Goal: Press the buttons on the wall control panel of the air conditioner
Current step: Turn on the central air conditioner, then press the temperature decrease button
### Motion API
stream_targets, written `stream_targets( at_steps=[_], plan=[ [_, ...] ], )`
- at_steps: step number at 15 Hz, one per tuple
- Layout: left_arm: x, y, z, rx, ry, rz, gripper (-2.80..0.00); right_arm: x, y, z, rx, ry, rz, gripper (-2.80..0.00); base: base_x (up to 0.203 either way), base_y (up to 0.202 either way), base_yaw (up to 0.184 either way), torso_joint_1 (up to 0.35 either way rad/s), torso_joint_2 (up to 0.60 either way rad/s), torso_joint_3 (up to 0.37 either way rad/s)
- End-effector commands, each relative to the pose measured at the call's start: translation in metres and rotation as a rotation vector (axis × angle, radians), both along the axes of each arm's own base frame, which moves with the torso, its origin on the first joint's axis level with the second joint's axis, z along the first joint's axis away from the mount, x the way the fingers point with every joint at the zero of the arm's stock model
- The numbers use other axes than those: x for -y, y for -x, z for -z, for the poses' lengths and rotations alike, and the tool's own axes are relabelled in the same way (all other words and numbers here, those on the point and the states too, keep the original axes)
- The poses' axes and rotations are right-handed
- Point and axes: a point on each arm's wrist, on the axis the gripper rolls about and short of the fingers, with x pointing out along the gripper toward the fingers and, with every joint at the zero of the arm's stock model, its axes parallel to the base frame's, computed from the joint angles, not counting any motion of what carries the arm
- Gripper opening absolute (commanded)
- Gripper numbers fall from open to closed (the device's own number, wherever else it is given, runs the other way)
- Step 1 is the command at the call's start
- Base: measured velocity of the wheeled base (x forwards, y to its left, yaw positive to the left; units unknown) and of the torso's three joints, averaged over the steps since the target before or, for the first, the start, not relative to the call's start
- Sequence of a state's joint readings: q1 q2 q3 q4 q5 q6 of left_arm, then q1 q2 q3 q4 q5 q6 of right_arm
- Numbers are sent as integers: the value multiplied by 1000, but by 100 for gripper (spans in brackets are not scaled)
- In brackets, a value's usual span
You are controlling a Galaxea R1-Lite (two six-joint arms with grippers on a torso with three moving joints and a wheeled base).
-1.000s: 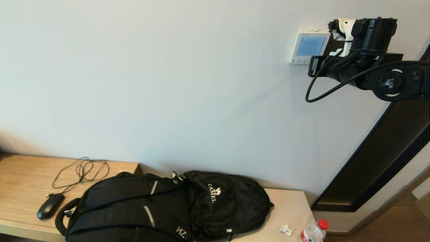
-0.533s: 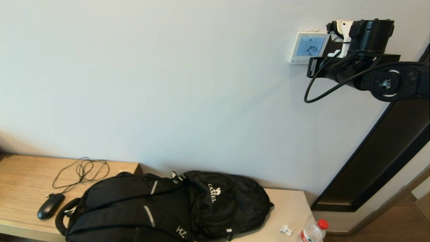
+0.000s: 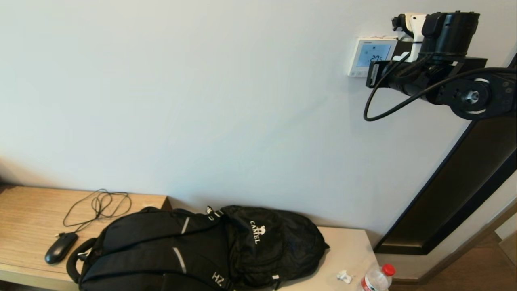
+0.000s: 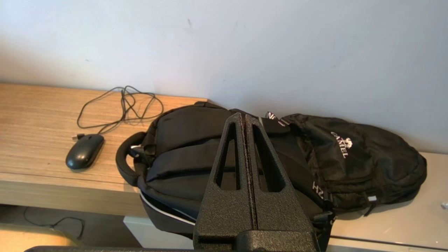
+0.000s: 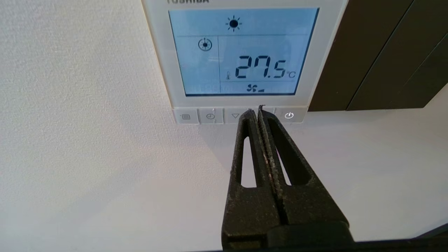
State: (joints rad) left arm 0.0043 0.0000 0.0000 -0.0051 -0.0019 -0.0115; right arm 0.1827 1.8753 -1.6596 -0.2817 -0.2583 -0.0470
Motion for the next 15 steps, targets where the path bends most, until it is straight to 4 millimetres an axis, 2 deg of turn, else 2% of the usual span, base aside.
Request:
stream_targets(
  at_steps=[1, 10, 15],
  plan=[
    [0, 0, 0, 1, 1, -1, -280, -5, -1, 2, -6, 1, -10, -280, 0, 0, 0, 0, 0, 0],
    [0, 0, 0, 2, 1, -1, -280, -3, -12, 14, -32, 9, 1, -280, 0, 0, 0, 0, 0, 0],
    [0, 0, 0, 1, 1, -1, -280, -7, -15, 14, -28, 10, -8, -280, 0, 0, 0, 0, 0, 0]
  ],
)
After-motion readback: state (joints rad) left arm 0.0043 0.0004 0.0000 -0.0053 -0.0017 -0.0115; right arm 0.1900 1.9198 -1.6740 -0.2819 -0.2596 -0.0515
